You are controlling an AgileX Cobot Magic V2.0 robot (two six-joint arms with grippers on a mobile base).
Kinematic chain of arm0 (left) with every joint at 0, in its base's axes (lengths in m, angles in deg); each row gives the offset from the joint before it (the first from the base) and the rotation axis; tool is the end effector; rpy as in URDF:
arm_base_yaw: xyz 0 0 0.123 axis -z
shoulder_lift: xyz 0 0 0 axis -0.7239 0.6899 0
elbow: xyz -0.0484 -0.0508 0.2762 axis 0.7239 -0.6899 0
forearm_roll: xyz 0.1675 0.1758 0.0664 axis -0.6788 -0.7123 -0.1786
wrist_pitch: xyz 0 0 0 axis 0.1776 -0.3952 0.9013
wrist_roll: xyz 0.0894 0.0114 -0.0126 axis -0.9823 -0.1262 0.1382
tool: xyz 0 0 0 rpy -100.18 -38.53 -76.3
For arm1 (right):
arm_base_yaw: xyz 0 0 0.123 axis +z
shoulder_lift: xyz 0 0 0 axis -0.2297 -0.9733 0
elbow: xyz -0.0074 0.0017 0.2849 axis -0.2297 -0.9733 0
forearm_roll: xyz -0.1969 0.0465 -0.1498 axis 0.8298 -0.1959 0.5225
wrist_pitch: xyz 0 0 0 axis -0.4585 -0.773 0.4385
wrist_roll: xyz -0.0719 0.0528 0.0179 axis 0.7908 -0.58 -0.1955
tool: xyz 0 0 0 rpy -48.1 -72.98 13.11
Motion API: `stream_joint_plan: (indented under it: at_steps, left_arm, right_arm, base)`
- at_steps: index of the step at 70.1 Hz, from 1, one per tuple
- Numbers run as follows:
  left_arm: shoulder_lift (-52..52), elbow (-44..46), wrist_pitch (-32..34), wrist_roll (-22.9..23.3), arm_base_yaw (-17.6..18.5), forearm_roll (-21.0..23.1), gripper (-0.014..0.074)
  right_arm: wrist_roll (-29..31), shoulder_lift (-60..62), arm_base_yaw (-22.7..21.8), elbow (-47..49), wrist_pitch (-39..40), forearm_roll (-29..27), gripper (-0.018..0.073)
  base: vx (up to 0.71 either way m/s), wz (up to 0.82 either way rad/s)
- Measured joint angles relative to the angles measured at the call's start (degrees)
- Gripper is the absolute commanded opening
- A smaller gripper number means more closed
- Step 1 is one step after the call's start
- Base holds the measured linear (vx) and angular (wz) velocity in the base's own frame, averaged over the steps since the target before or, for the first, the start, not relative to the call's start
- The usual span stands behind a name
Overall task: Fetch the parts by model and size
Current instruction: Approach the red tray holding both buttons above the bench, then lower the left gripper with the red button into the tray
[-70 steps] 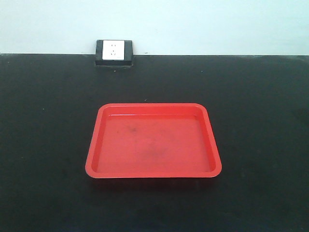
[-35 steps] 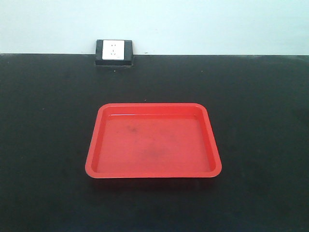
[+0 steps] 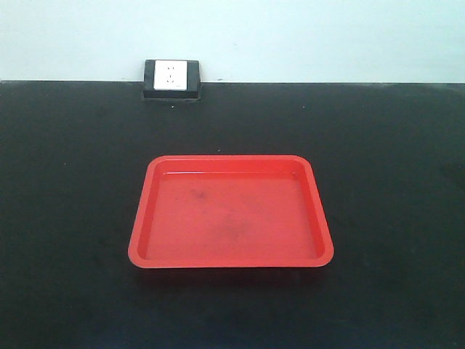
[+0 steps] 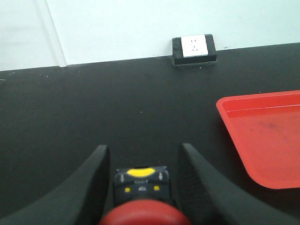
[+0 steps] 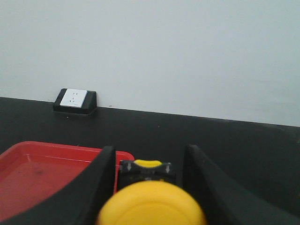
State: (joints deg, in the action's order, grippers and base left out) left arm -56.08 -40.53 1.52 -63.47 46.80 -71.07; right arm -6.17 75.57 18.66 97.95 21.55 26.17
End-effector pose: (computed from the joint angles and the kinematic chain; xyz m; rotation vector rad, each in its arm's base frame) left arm 0.0354 0.0047 0.3236 0.0255 1.8415 0.0884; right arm 0.0306 0.0063 0.3102 -0.1495 1.5895 0.0584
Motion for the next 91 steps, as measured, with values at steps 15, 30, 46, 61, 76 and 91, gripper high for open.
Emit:
stream_joint_plan:
  at_steps: [15, 30, 46, 61, 76, 91]
  left_arm:
    - [0.0, 0.0, 0.8, 0.0, 0.1, 0.0, -0.0007]
    - [0.4, 0.0, 6.0, 0.0, 0.4, 0.0, -0.0007]
    - [7.2, 0.0, 14.4, 0.0, 0.4, 2.1, -0.0007]
    - [19.3, 0.0, 20.1, 0.0, 0.4, 7.0, -0.0007]
    - [32.8, 3.7, 20.8, 0.0, 1.0, 7.5, -0.0006]
    - [45.8, 15.4, 17.1, 0.0, 3.8, 8.0, -0.0005]
  right_arm:
    - [0.0, 0.0, 0.0, 0.0, 0.0, -0.9, -0.0008]
    - [0.0, 0.0, 0.0, 0.0, 0.0, -1.2, -0.0008]
    - [0.0, 0.0, 0.0, 0.0, 0.5, -1.2, -0.0008]
    - [0.0, 0.0, 0.0, 0.0, 1.0, -1.3, -0.0008]
    - [0.0, 0.0, 0.0, 0.0, 2.4, -1.3, -0.0008]
    - [0.0, 0.0, 0.0, 0.0, 3.1, -1.3, -0.0008]
  base:
    - [0.0, 0.0]
    - [0.0, 0.0]
    - [0.0, 0.0]
    - [0.0, 0.0]
    - [0.0, 0.0]
    - [0.0, 0.0]
